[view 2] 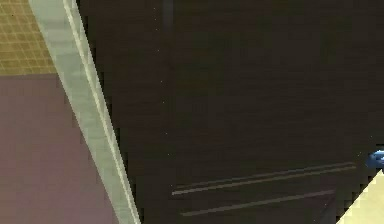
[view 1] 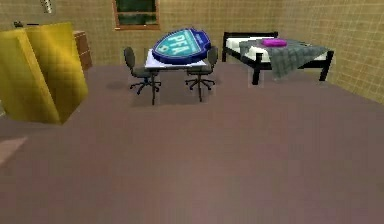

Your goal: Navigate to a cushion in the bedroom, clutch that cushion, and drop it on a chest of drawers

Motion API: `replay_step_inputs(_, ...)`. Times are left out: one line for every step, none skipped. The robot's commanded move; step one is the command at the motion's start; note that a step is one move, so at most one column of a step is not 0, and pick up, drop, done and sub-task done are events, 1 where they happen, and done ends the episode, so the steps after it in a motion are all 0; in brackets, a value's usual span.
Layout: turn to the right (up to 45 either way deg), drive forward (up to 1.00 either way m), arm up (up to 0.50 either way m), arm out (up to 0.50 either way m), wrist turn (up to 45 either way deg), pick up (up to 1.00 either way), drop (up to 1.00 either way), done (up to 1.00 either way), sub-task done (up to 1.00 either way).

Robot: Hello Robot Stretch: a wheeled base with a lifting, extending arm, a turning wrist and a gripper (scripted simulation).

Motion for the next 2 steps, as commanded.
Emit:
replay_step_inputs(0.0,0.3,0.0,0.0,0.0,0.0,0.0,0.0,0.0)
replay_step_inputs(21.0,0.0,0.0,0.0,0.0,0.0,0.0,0.0,0.0)
